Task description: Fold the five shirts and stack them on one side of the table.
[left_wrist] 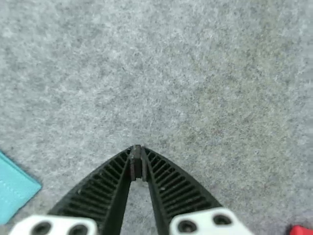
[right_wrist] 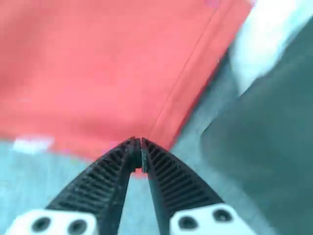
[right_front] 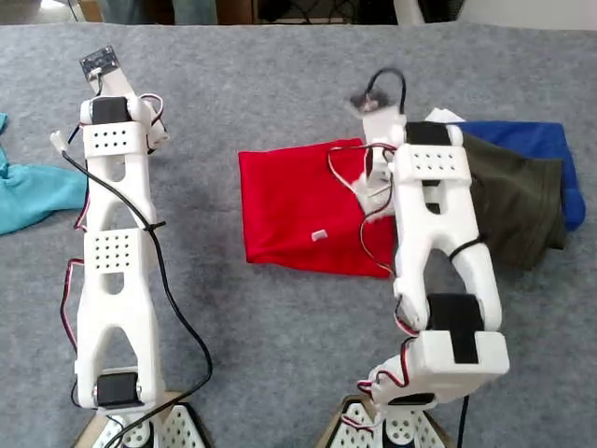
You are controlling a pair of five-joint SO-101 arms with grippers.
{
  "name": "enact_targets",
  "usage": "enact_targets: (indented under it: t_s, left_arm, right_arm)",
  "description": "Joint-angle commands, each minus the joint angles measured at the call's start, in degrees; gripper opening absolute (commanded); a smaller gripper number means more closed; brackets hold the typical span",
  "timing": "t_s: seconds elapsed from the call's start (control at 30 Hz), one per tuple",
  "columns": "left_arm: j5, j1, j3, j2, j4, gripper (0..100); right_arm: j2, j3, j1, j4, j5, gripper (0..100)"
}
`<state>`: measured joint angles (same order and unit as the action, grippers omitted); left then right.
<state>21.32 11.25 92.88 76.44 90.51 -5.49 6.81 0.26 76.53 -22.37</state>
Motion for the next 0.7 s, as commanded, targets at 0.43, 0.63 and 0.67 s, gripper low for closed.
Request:
enact_targets:
  t_s: [0.43,0.63,0.67]
  left_arm:
    - [-0.3,-0.6,2.7,-0.8,-0.4,3]
    - [-0.3,-0.9,2.7,-1.0,-0.4,3]
    - [-0.3,-1.6,2.7,-1.2,-0.2,3]
  right_arm:
    - [-7.3,3.1,7.1,9.3,-0.4,1.5]
    - [-6.0,16.2,7.6,-7.7,-1.7,1.5]
    - [-6.4,17.5,7.6,-11.2,-1.7,1.5]
